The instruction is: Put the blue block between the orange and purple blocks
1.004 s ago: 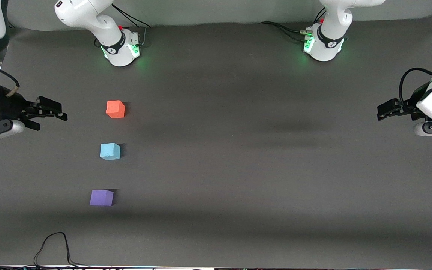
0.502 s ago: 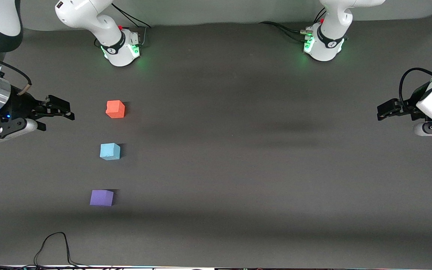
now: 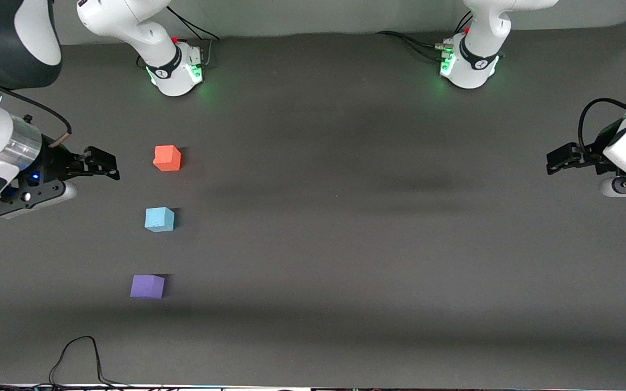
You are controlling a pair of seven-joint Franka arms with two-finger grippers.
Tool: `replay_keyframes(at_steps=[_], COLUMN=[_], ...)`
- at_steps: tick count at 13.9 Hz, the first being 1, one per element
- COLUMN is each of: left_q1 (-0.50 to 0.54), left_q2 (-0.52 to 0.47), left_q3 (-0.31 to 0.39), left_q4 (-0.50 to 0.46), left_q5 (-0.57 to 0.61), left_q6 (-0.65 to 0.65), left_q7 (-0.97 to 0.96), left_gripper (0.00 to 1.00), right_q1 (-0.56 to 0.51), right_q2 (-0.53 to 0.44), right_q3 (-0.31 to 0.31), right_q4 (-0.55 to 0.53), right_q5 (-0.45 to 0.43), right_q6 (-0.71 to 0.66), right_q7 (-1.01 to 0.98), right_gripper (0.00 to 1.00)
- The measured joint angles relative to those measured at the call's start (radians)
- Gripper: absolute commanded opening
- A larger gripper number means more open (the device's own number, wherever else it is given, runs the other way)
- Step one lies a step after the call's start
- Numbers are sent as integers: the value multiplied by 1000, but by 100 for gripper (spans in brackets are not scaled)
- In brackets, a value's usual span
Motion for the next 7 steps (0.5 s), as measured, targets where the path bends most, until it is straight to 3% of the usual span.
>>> replay_keyframes(at_steps=[4, 7], left_q1=[0, 0], left_q2=[0, 0], left_q3=[0, 0], left_q4=[0, 0], left_q5=[0, 0], left_q6=[0, 0], left_q7=[0, 0], left_gripper=[100, 100], right_q1=[-280, -390], right_q2=[-85, -135], right_q3=[265, 354], right_q4=[-115, -170], right_q5=[-10, -10], right_q6=[31, 34], right_q7=[21, 39], right_gripper=[100, 100])
